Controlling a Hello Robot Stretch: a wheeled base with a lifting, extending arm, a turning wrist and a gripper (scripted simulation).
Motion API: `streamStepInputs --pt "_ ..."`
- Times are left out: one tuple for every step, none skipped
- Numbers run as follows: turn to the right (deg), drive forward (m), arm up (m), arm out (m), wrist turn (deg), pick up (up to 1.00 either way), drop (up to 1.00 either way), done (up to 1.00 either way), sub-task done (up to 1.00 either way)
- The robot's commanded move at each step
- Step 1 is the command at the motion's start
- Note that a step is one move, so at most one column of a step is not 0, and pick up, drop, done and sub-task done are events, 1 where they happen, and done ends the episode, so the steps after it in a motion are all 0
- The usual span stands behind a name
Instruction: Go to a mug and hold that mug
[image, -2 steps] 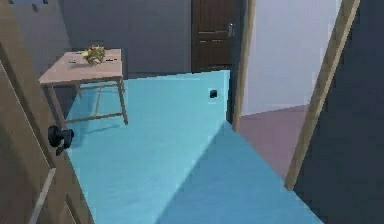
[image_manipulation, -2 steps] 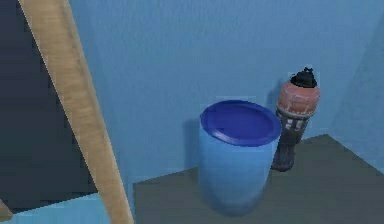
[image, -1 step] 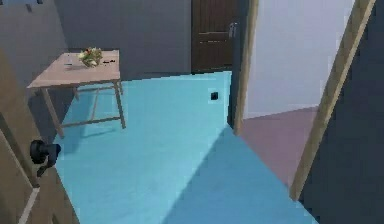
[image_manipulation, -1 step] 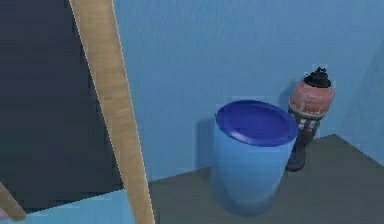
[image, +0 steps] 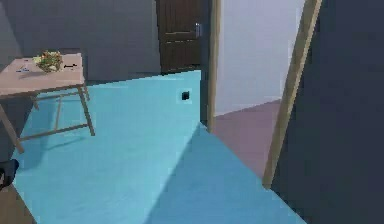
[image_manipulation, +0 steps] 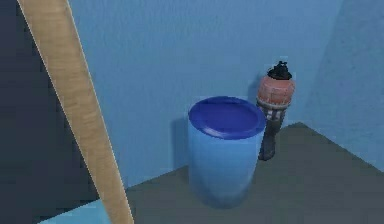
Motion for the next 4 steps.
streamStepInputs --pt "0.0 1.00 0.00 0.00 0.0 0.00 0.00 0.00 0.00" --pt "9.0 0.00 0.00 0.00 0.0 0.00 0.00 0.00 0.00" --pt "0.0 0.25 0.00 0.00 0.0 0.00 0.00 0.00 0.00" --pt "27.0 0.00 0.00 0.00 0.0 0.00 0.00 0.00 0.00"
